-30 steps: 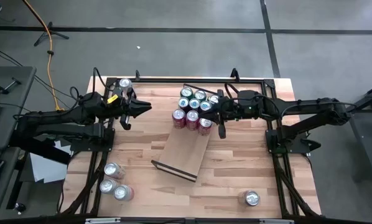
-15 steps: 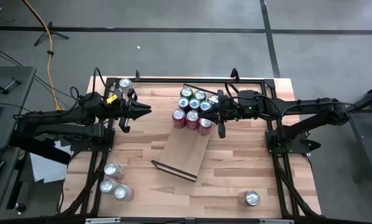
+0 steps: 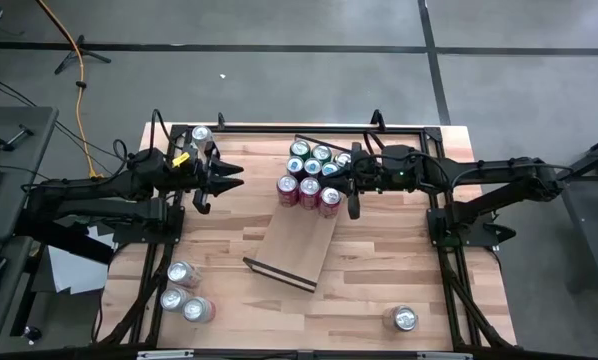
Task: Place canned beverage on shelf
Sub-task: Put the bottom left red and silver soda can on the shelf
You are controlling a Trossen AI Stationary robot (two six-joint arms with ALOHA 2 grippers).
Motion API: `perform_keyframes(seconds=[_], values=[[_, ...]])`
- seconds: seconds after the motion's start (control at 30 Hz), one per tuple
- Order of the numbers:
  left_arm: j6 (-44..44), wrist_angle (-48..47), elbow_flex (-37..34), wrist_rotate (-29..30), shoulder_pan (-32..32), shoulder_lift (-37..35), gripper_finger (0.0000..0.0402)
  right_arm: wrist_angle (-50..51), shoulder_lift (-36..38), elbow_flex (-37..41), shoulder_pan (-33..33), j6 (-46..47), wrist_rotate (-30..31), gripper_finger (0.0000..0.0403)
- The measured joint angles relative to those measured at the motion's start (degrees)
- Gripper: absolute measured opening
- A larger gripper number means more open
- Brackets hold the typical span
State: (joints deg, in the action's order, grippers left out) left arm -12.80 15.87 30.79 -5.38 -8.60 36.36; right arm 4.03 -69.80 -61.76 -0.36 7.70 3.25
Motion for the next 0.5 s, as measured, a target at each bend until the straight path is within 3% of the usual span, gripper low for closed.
perform_keyframes(seconds=[0.33,0.5], values=[[-0.69,-0.62,0.0,4.82,0.0,0.0,0.0265,0.0,0.0,0.0,0.0,0.0,0.01,0.0],[-2.01,-1.63,0.0,8.06,0.0,0.0,0.033,0.0,0.0,0.0,0.0,-0.01,0.04,0.0]])
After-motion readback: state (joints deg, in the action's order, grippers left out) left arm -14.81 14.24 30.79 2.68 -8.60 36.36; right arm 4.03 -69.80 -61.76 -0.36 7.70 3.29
